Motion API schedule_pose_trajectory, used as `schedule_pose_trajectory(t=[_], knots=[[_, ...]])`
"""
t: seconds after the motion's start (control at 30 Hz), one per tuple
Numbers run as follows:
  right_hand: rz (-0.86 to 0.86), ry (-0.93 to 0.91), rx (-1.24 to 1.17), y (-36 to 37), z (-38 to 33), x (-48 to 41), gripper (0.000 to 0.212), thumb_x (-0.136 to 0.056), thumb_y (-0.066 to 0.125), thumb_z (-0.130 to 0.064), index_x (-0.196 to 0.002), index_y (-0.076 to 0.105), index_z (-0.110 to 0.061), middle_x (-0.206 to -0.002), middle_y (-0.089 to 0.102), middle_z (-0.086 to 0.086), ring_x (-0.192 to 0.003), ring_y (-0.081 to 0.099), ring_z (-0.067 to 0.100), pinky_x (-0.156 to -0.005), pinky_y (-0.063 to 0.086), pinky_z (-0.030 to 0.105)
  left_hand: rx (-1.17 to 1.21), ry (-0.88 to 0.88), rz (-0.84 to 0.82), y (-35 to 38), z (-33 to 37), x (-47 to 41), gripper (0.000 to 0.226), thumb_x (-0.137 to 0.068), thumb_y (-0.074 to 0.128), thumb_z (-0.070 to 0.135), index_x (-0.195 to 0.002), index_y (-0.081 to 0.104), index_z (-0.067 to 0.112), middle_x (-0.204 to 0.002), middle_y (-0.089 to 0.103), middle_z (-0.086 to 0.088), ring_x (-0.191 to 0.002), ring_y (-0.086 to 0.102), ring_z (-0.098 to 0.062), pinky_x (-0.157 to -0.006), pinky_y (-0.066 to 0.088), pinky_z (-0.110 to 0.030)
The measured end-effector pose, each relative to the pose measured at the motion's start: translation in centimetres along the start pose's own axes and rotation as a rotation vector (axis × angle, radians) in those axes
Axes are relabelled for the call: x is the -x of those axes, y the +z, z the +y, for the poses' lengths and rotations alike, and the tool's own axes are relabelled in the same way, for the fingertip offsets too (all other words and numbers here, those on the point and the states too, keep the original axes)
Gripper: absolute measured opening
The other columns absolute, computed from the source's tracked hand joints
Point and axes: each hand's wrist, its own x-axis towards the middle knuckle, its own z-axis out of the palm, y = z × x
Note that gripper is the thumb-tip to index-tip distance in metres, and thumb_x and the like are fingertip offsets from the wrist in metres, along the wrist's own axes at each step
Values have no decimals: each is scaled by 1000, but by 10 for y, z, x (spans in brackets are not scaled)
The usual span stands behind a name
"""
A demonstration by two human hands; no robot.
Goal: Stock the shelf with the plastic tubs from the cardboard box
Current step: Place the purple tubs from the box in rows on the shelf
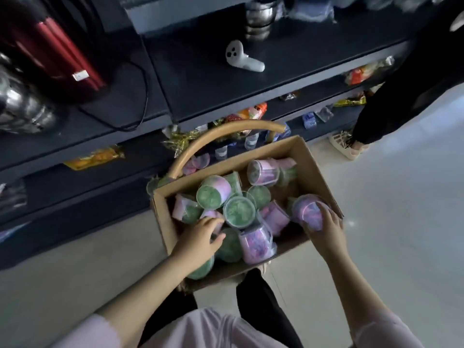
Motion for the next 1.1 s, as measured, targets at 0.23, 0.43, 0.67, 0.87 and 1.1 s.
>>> schedule_pose_trajectory(t=[0.23,0.43,0.67,0.87,1.1], knots=[[-82,-179,111,18,56,-74,78,-77,77,-34,-145,41,-18,-150,40,7,-136,36,32,-111,30,44,33,-130,-18,89,21,-48,46,-85,67,34,-125,58,15,-126,58,-3,-115,55,-23,-97,44,-37],[-32,-186,79,43,93,-90,74,-74,79,-34,-138,48,-13,-145,44,10,-132,40,35,-109,32,49,108,-277,-54,145,19,-65,62,-81,70,40,-134,53,14,-133,54,-8,-122,50,-24,-105,37,-40],[-17,-207,90,63,101,-98,84,-65,84,-38,-135,47,-11,-141,46,11,-128,41,36,-107,31,45,224,-438,-88,175,15,-63,54,-81,74,29,-128,59,9,-131,55,-12,-121,50,-23,-101,29,-18],[-14,-114,-163,51,98,-94,83,-62,86,-35,-131,45,-17,-132,50,3,-124,46,26,-102,41,50,312,-459,4,176,18,-58,51,-73,80,22,-117,65,2,-116,62,-12,-102,54,-14,-90,30,-2],[-140,-82,-642,22,58,-54,74,-62,82,-46,-121,43,-26,-127,50,-6,-113,58,7,-77,54,18,618,-592,226,120,23,-9,44,-73,76,45,-107,65,19,-106,67,2,-96,63,-13,-83,48,-22]])
